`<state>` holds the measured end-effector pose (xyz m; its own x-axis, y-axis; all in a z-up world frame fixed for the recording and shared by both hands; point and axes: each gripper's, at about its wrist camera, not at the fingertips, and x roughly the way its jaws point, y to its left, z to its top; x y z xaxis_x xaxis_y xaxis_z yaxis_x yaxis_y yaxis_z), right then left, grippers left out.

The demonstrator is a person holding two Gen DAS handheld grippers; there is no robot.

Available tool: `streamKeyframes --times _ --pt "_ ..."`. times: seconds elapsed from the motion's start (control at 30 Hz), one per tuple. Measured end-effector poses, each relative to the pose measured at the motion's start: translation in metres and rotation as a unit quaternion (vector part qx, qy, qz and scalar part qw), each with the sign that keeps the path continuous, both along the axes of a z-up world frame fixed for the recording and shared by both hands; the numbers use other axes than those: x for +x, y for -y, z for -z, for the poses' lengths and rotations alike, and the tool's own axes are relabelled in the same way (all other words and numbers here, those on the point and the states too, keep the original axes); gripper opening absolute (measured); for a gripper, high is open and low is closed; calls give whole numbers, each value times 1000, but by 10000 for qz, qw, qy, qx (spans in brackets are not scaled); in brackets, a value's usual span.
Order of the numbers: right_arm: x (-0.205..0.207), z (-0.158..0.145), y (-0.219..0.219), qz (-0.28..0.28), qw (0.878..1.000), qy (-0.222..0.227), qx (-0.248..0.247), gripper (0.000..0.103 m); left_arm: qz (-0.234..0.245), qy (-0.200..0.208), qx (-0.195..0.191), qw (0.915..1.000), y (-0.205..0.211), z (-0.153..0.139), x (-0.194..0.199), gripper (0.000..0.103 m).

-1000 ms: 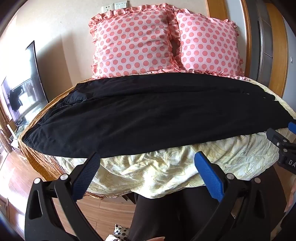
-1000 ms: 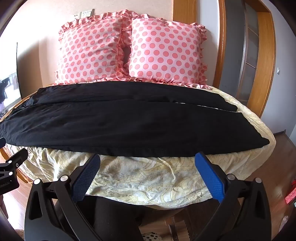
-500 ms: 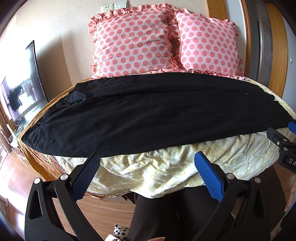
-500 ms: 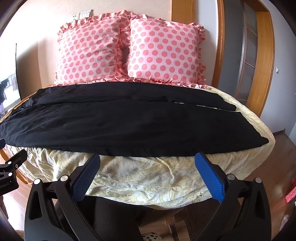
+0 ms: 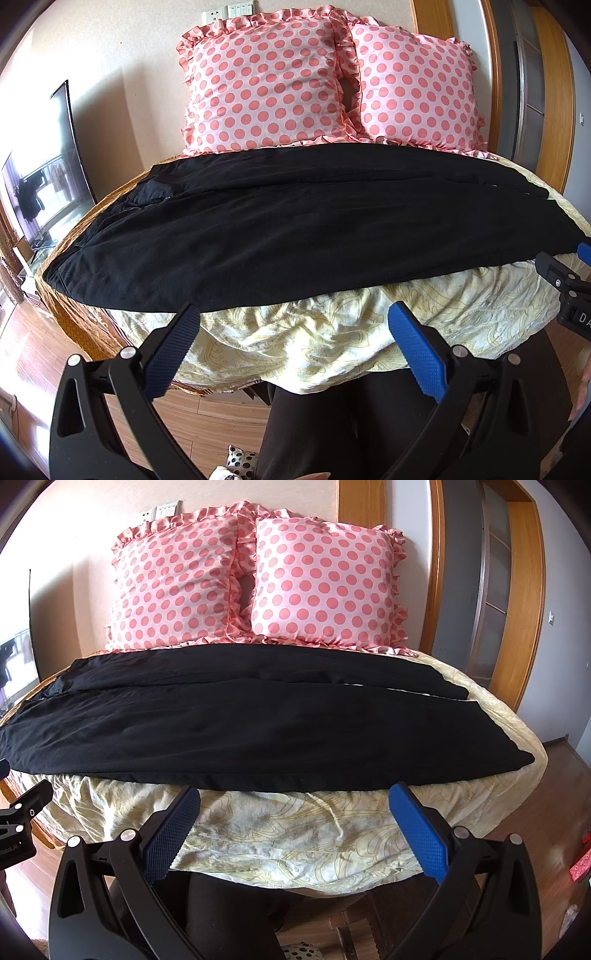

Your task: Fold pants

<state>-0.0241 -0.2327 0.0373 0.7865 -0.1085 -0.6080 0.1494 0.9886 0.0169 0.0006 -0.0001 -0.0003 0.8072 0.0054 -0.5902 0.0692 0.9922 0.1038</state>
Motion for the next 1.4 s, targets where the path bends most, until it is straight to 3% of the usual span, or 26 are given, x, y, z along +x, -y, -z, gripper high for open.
streamKeyframes --times 1.4 --pt "2 1 2 8 10000 2 12 102 5 -28 -10 10000 0 0 1 101"
